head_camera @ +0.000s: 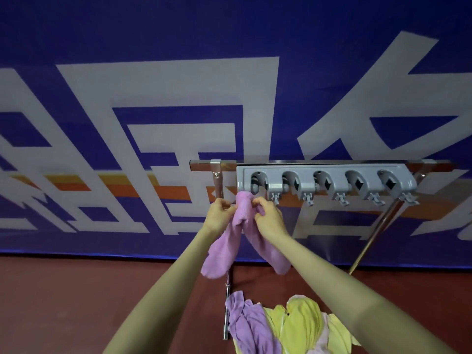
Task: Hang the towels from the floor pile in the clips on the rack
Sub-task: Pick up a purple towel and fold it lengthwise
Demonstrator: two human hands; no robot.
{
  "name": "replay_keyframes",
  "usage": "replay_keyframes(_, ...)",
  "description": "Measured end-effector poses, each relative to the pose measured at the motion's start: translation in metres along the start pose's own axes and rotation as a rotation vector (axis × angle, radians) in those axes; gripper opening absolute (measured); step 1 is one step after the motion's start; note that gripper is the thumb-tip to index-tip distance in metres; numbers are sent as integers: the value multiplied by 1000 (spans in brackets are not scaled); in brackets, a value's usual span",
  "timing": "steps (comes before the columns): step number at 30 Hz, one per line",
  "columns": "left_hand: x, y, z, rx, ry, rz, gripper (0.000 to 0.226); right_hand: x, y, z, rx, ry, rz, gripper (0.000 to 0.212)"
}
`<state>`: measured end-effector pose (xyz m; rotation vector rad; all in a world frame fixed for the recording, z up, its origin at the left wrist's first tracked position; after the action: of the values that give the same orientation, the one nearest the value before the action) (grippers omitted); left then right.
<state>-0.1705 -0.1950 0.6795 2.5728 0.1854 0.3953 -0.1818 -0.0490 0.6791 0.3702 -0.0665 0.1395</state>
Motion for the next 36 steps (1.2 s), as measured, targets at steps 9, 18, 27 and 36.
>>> replay_keyframes(9,26,4,19,-31,20,-112,22,20,24,-16,-63,-156,113,32)
replay_keyframes(18,85,-9,15,222,66,-59,24,47,74,-26,-341,-213,131,17)
replay_keyframes(27,127,-64,-30,314,29,-24,26,89,154,-32,-503,-215,194,20)
replay_keyframes(36,139,-119,-71,293,-17,21,26,105,222,-50,-713,-153,167,18)
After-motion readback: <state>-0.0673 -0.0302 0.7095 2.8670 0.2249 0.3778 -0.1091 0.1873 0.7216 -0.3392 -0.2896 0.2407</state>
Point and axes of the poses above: each hand's wrist, its own x-axis away from the middle knuckle, its own y-axis out of the back of the hand, z = x × y, the point moved 3 cm from there along -x, towards the middle knuckle, and after that the axes turned 12 degrees about -x, right-handed, at the moved point
